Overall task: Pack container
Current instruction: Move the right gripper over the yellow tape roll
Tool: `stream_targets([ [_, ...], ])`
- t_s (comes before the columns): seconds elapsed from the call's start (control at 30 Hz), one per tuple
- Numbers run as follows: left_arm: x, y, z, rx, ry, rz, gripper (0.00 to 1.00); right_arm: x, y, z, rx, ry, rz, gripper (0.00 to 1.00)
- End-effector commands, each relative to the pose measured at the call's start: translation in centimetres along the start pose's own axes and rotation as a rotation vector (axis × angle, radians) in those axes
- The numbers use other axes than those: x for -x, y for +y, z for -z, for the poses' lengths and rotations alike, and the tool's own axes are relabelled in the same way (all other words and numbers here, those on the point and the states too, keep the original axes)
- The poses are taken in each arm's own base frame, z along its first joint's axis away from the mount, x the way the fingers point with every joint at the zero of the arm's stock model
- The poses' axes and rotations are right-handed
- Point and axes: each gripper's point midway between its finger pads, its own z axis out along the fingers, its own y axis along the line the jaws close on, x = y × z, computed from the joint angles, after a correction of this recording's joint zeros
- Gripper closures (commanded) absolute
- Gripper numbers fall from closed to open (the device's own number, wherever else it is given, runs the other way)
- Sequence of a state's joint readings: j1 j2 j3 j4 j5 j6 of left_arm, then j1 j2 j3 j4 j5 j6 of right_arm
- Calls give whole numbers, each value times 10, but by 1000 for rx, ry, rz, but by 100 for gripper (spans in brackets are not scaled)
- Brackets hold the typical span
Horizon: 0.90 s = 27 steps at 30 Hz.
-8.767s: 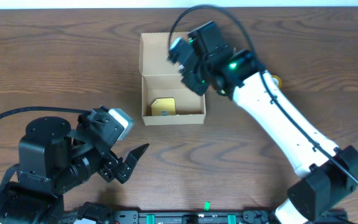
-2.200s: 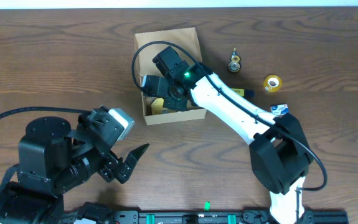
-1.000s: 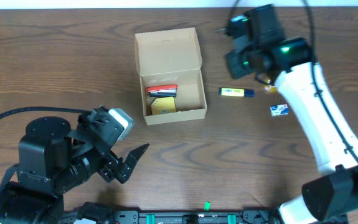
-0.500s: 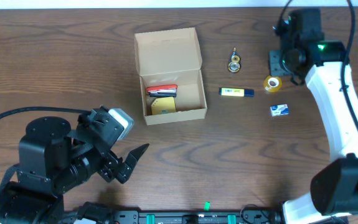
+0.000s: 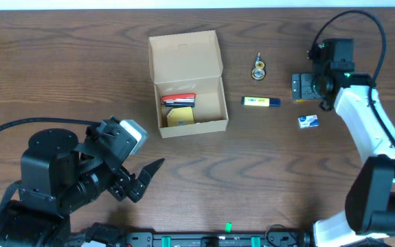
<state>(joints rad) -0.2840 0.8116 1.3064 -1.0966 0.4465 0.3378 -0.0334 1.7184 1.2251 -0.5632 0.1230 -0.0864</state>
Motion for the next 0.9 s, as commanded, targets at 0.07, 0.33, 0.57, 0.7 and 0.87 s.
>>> stream_targets([
  [0.07, 6, -2, 5, -8, -21, -12, 5, -9, 2, -29, 16, 32, 13, 2],
  [0.33, 6, -2, 5, -8, -21, -12, 5, -25, 9, -73, 23, 92, 19, 5],
  [0.57, 6, -2, 5, -7, -21, -12, 5, -25, 14, -92, 38, 78, 17, 8],
  [0.7, 6, -2, 5, -8, -21, -12, 5, -25, 17, -98, 51, 72, 16, 10],
  [0.87, 6, -2, 5, -8, -21, -12, 5, -26, 18, -104, 50, 72, 15, 12],
])
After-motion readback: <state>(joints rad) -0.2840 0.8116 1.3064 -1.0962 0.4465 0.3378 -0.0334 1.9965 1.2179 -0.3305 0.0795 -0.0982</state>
